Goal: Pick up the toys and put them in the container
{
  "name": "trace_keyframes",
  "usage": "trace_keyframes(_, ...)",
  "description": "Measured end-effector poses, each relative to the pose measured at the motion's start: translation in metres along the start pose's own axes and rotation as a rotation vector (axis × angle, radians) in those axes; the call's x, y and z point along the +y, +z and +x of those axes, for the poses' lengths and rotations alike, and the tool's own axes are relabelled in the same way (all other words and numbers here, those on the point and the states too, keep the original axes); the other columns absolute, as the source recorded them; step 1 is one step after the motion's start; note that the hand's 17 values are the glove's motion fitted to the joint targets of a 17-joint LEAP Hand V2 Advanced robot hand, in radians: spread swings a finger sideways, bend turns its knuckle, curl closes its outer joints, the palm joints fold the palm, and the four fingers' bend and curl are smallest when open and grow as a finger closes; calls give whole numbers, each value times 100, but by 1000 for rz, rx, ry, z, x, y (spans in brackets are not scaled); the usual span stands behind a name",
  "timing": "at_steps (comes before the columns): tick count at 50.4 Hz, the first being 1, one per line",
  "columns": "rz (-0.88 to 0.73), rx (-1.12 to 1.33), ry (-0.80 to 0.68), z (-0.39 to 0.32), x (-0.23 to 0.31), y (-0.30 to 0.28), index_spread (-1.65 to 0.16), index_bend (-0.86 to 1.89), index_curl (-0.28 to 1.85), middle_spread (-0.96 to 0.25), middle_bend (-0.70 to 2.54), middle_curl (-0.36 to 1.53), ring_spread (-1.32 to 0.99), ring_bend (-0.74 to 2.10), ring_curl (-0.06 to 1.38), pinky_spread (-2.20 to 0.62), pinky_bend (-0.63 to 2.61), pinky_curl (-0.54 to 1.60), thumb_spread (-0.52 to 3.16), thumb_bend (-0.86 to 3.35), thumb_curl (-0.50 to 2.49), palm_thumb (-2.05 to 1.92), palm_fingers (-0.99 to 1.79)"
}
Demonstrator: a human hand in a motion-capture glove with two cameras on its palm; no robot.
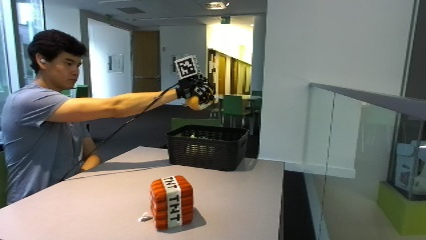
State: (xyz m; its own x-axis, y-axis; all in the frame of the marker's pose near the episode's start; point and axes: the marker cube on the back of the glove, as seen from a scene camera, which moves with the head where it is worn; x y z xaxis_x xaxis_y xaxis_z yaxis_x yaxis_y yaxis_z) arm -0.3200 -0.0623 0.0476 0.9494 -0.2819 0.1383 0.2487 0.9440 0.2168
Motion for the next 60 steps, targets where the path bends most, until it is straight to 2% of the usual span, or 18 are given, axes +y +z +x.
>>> trace_keyframes(6,-67,-77,42,38,-7,17,-41,12,42,-49,51,67,-44,110,50,-45,101,43,69,18,97,70,102)
trace_keyframes(11,-133,-83,-38,44,-3,29,-39,-1,35,-43,41,65,-42,115,52,-45,110,45,79,9,92,58,84)
trace_keyframes(12,-137,-76,-44,44,-3,31,-38,-13,29,-36,31,63,-39,117,52,-43,116,46,89,-1,85,41,62)
trace_keyframes(13,-139,-67,-47,42,-3,31,-37,-11,29,-34,30,64,-38,120,53,-42,121,48,92,-3,82,38,56)
trace_keyframes(14,-139,-60,-57,37,-2,31,-37,-12,27,-29,25,62,-33,114,52,-38,125,50,90,-17,76,17,30)
trace_keyframes(16,-134,-53,-104,16,0,27,-35,-6,27,-23,22,62,-27,105,53,-31,135,54,85,-22,69,-5,3)
trace_keyframes(18,-122,-36,-104,6,1,22,-34,-3,23,-18,24,61,-23,103,51,-27,140,53,85,-18,65,-10,1)
trace_keyframes(21,-110,40,13,28,-3,15,-33,5,21,-13,23,58,-17,89,42,-19,140,50,84,-15,59,-14,-9)
trace_keyframes(28,-131,140,80,97,0,3,-32,8,18,-5,21,55,-8,76,35,-8,140,46,83,-12,49,-13,-15)
trace_keyframes(32,-155,76,-31,127,13,-4,-31,7,17,-3,21,54,-4,69,32,-3,138,45,83,-11,45,-13,-19)
trace_keyframes(37,-169,267,166,200,17,0,-30,7,16,-1,19,52,-2,59,29,0,134,42,83,-10,40,-11,-25)
trace_keyframes(52,-227,295,386,390,70,22,-29,5,12,3,17,45,1,50,27,5,129,38,85,-8,33,-8,-22)
trace_keyframes(60,-297,263,465,448,100,55,-30,4,10,2,16,42,2,47,27,6,129,37,85,-8,30,-8,-23)
